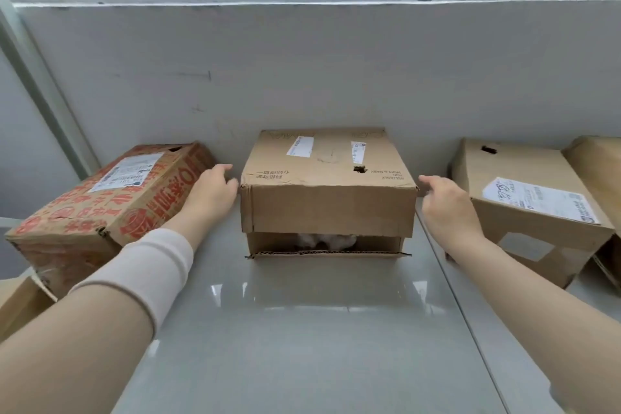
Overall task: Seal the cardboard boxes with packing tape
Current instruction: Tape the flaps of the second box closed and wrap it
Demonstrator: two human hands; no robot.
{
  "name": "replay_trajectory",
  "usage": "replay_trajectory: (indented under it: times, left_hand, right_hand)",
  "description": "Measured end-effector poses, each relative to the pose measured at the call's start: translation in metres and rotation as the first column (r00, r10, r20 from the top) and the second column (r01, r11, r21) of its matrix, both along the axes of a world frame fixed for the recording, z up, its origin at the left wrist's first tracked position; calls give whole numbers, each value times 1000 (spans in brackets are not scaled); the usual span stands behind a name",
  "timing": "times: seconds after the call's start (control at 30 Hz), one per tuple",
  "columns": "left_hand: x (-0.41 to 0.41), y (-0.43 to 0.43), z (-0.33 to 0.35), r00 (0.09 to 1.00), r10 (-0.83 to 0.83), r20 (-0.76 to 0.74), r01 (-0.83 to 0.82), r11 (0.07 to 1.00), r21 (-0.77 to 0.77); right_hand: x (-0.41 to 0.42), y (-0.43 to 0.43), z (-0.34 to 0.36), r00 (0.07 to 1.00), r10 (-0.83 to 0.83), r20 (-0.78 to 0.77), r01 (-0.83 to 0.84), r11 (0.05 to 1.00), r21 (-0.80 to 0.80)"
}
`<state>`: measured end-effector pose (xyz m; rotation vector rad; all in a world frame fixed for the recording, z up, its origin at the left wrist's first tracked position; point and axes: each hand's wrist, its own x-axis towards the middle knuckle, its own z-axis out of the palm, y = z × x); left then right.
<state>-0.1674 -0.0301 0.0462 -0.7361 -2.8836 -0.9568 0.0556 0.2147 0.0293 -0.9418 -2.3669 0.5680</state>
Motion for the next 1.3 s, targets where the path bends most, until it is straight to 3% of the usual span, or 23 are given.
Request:
replay_trajectory:
  times: [0.03,0.1,0.17,0.23,0.37,0.63,0.93,1.03,1.13,1.2,1.3]
  left_hand:
    - [-1,6,3,983,6,183,-37,986,163]
    - [1,16,5,858,-87,507,-153,898,413]
    - [4,24,4,805,-131,578,-202,856,475]
    - [6,29,2,820,-127,558,-204,847,492]
    - [15,25,5,829,-132,544,-206,831,517]
    - [90,-32,10,844,-85,529,-229,835,501]
    - [193,-108,-13,771,-32,636,-390,765,512]
    - [179,-118,-12,821,47,569,-403,753,520]
    - [142,-115,1,895,21,446,-332,699,633]
    - [116,-112,7,901,-31,432,-285,710,644]
    - [85,-110,-11,859,-109,500,-220,804,553]
  right_hand:
    - [-3,1,1,994,-26,-107,8,987,-160]
    - [-10,-1,3,971,-68,-227,-54,869,-493]
    - [-14,-5,1,953,-70,-295,-157,719,-677]
    - [-16,-9,1,944,-66,-322,-191,688,-700]
    - [-12,-17,1,945,-74,-320,-168,729,-664]
    - [33,-57,7,950,-112,-291,-125,720,-683]
    - [85,-113,10,964,-90,-252,-107,734,-670]
    - [99,-124,9,970,-78,-232,-71,817,-573]
    - [120,-150,-3,917,-218,-333,13,852,-523]
    - [130,-179,-18,895,-309,-321,25,754,-656]
    - [128,-221,-32,902,-273,-334,-166,495,-853]
